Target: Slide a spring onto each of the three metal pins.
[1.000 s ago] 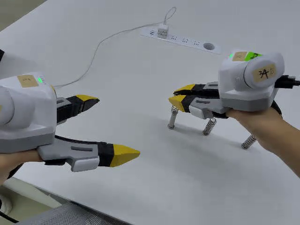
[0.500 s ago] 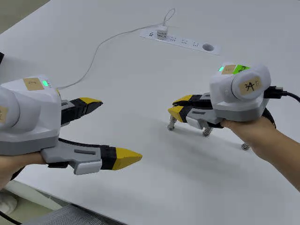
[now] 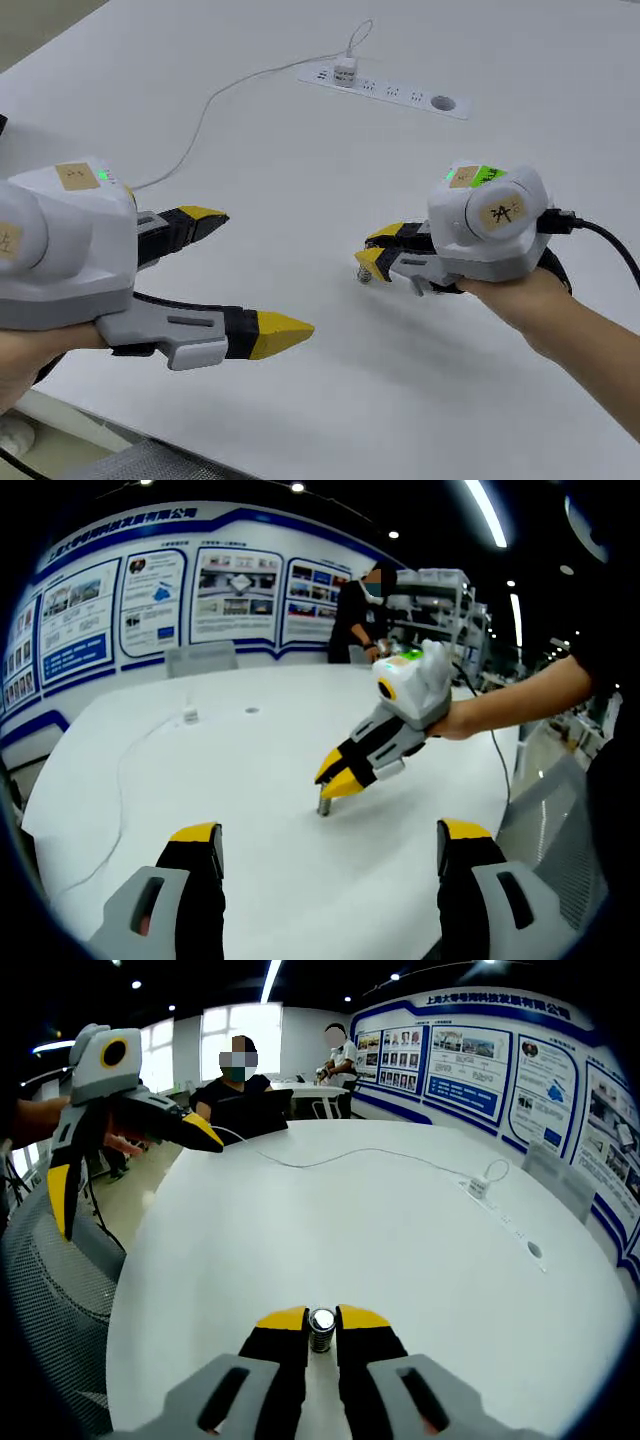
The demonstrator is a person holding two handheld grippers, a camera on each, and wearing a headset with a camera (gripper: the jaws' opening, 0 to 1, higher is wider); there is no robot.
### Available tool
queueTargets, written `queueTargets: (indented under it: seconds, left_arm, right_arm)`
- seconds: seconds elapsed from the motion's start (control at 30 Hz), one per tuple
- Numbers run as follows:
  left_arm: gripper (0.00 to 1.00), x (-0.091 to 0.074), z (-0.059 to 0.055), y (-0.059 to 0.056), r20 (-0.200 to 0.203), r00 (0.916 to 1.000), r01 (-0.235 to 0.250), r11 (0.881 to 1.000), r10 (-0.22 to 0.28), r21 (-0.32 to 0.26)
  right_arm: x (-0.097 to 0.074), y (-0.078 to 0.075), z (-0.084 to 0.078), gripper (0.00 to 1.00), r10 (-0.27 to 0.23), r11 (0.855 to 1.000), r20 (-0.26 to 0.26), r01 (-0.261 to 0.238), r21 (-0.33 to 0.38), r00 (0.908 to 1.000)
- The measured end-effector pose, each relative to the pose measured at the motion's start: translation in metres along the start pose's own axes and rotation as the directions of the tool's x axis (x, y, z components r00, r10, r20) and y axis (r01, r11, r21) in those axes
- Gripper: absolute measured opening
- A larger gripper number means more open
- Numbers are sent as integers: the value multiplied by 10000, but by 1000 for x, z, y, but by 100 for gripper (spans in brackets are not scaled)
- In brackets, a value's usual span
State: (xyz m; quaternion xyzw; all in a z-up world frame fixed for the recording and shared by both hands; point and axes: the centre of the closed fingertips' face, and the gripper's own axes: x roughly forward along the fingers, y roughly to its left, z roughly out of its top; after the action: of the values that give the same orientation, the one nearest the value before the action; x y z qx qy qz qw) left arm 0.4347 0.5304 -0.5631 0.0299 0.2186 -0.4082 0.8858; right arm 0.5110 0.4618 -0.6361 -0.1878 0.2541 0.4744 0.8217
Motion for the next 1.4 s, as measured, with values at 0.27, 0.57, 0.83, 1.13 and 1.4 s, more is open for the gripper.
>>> queueTargets:
  seconds: [0.27, 0.57, 0.83, 1.13, 1.4]
  left_arm:
    - [90, -1, 2, -3, 38, 10000, -36, 10000, 36, 76]
    - [89, -2, 3, -4, -23, 10000, -67, 9999, 67, 137]
    - [91, 5, 10, -14, 136, 9999, 73, 9999, -75, 119]
    - [91, 0, 25, -12, 300, 9995, -46, 9994, 36, 336]
    - [93, 4, 28, -25, 347, 9994, -17, 9990, 2, 443]
  right_arm:
    - [2, 3, -4, 11, 141, 9995, -168, -145, -272, 9998]
    - [2, 8, -7, 17, 222, 9991, -344, -234, -348, 9992]
    - [-12, 8, -4, 19, 152, 9999, 22, -152, 50, 9999]
    - [-36, -2, 16, 22, -233, 9994, 866, 209, 280, 9960]
    - [-76, -12, 26, 27, -711, 9963, 1716, 617, 593, 9826]
